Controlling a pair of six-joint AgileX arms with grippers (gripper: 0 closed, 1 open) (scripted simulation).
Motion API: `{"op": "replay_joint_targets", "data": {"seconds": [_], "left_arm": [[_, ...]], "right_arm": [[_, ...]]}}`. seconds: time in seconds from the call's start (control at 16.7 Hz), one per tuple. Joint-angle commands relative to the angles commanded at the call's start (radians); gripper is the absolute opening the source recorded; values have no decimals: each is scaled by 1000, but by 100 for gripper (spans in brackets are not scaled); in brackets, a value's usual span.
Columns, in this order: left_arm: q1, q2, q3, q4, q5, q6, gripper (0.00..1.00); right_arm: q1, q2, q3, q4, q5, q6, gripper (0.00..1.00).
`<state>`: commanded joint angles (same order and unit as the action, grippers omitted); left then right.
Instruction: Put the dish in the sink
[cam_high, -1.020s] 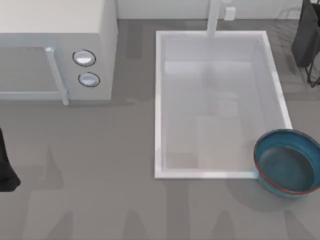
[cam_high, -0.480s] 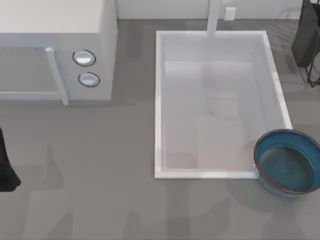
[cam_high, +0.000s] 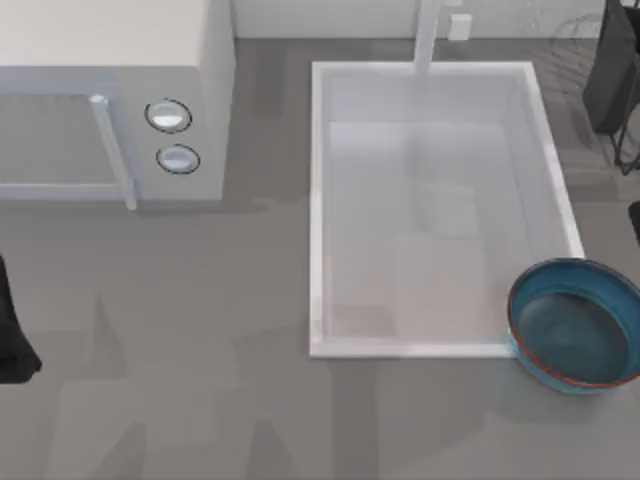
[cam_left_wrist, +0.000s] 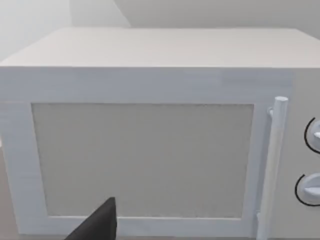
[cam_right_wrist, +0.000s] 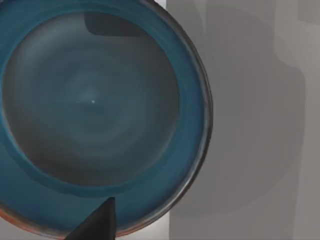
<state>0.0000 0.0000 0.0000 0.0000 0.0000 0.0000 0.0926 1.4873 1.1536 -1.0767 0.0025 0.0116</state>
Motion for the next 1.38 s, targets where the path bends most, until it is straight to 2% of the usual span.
{"op": "replay_joint_targets", "data": {"seconds": [0.3, 0.66, 0.84, 1.14, 1.38], "left_arm": [[0, 0, 0, 0, 0, 0, 100], [0, 0, 0, 0, 0, 0, 100], [0, 0, 0, 0, 0, 0, 100], [0, 0, 0, 0, 0, 0, 100], [0, 0, 0, 0, 0, 0, 100]], "right_arm": [[12, 188, 170, -135, -2, 3, 100], [8, 194, 171, -135, -2, 3, 100], [11, 218, 117, -64, -2, 2, 100], [15, 290, -46, 190, -2, 7, 100], [16, 313, -101, 255, -2, 8, 100]]}}
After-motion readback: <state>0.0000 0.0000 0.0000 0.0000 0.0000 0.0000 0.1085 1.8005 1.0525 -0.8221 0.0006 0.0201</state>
